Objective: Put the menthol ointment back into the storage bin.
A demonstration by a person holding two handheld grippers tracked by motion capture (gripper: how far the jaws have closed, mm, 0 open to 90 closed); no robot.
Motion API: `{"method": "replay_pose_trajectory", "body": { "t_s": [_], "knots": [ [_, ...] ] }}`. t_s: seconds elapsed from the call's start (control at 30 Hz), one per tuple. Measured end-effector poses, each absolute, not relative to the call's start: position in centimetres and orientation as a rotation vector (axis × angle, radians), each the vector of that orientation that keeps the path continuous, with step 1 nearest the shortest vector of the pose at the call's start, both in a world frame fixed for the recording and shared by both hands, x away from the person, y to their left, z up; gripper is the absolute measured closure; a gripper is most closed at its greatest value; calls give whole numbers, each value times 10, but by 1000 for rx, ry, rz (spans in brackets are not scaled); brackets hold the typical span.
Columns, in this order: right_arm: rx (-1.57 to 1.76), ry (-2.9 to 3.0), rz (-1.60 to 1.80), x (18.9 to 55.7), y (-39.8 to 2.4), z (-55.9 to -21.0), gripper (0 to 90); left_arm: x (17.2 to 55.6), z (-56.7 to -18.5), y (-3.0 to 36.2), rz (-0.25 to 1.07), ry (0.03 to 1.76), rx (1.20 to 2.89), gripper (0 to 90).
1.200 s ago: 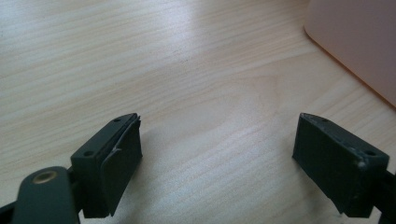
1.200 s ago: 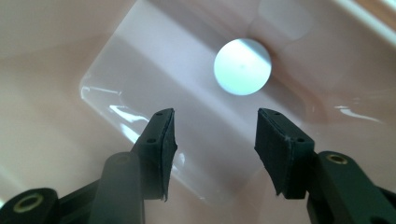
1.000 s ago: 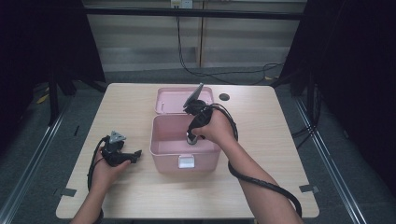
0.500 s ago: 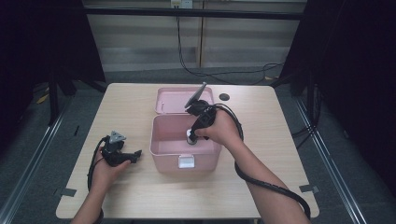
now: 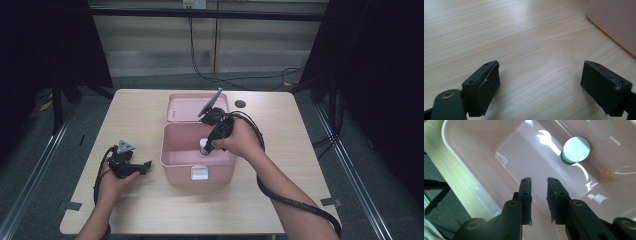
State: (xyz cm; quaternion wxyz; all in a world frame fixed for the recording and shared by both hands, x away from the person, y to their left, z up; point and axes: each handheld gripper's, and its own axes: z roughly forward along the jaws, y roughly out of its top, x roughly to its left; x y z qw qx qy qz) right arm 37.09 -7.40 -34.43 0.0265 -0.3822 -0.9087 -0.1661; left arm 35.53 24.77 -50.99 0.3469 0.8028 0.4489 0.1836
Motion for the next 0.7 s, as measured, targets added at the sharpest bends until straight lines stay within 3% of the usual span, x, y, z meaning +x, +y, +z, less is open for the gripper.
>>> {"method": "replay_pose_trajectory", "body": {
  "t_s": [0.7],
  "knots": [
    [-1046,-2851,-550,352,-74,-329,900,355,-510,248,477,1165,2082,148]
  ]
}}
